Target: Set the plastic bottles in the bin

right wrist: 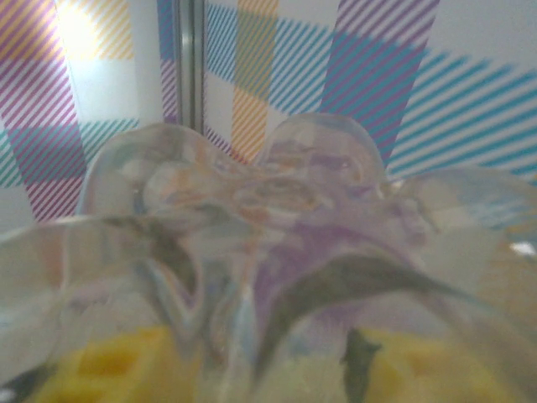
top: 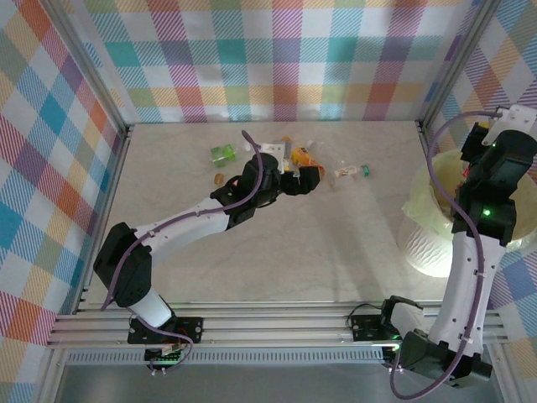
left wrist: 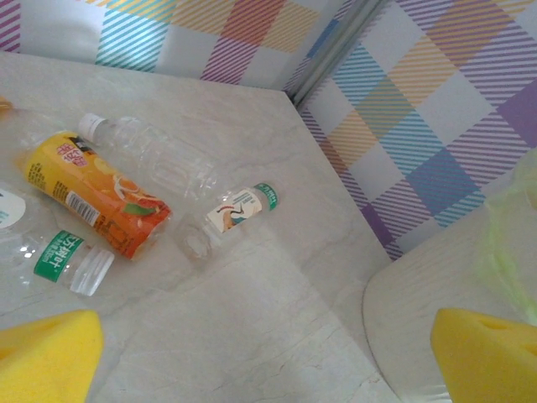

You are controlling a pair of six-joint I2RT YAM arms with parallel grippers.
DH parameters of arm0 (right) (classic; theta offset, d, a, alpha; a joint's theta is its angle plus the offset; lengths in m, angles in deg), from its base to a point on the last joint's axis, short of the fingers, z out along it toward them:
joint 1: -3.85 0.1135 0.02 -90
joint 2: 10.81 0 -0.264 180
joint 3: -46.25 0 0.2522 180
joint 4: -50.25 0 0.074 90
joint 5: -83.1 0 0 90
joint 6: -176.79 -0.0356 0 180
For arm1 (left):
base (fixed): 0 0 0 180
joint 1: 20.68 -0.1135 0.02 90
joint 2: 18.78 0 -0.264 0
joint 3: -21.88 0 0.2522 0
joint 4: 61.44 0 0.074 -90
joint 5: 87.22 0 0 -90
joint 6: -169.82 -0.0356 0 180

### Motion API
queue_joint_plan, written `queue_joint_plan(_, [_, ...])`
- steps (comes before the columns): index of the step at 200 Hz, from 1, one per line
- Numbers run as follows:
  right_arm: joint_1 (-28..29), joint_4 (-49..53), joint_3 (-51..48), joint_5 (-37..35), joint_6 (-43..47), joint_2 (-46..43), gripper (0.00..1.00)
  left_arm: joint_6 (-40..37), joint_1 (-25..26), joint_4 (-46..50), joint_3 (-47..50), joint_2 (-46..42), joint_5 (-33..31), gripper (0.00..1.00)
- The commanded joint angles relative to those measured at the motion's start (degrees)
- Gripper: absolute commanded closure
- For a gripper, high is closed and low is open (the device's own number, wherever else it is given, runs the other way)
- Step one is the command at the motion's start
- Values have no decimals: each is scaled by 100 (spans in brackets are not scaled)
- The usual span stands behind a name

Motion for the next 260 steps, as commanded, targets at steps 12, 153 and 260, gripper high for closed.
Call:
queue_joint_plan(12, [-58, -146, -733, 484, -594, -135, 62, -113, -59, 185, 47, -222, -321, 0])
queue_joint_plan(153, [-57, -555, -1834, 1415, -981, -147, 19, 129, -134, 127, 407, -330, -633, 0])
queue_joint_plan(260, [135, 315, -726, 1849, -1414, -181, 0, 299, -205, 162, 416, -348, -743, 0])
